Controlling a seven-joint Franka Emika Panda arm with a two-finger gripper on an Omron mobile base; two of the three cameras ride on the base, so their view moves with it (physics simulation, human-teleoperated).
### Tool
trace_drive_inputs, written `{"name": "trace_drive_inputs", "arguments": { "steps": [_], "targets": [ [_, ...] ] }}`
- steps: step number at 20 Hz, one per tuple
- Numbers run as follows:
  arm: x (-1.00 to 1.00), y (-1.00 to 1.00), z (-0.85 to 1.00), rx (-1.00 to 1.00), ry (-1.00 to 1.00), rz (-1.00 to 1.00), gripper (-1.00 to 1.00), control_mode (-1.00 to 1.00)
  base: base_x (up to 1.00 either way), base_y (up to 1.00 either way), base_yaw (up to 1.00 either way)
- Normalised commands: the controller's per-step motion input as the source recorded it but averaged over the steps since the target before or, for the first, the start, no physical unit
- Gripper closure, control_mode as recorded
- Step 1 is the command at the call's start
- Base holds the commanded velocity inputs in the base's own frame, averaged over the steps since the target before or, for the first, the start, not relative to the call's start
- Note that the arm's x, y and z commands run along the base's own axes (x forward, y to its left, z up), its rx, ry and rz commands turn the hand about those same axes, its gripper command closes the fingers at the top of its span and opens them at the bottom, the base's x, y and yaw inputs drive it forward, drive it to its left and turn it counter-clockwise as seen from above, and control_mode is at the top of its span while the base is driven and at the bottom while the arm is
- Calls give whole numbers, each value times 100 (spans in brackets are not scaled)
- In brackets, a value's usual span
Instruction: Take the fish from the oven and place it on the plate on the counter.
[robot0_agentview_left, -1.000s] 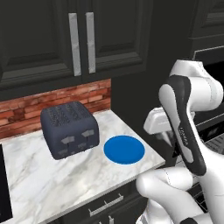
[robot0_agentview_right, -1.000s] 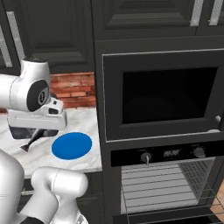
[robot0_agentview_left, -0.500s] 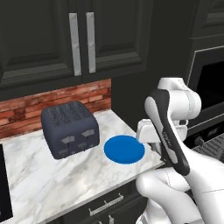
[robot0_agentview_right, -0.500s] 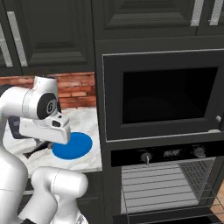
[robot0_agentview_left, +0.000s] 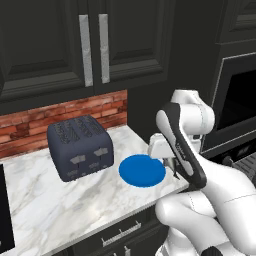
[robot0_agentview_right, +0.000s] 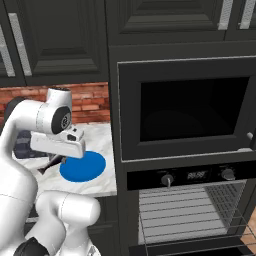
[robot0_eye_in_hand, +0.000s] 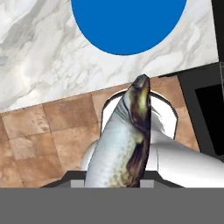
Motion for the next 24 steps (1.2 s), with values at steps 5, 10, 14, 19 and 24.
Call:
{"name": "trace_drive_inputs", "arguments": {
  "steps": [5, 10, 14, 19, 24],
  "targets": [
    [81, 4, -24, 0, 0, 7, 100, -100, 0, 0, 0],
    [26, 17, -23, -3, 0, 0, 100, -100, 0, 0, 0],
    [0, 0, -25, -1, 0, 1, 100, -100, 0, 0, 0],
    [0, 0, -38, 0, -13, 17, 100, -100, 0, 0, 0],
    [5, 0, -32, 0, -19, 25, 100, -100, 0, 0, 0]
  ]
}}
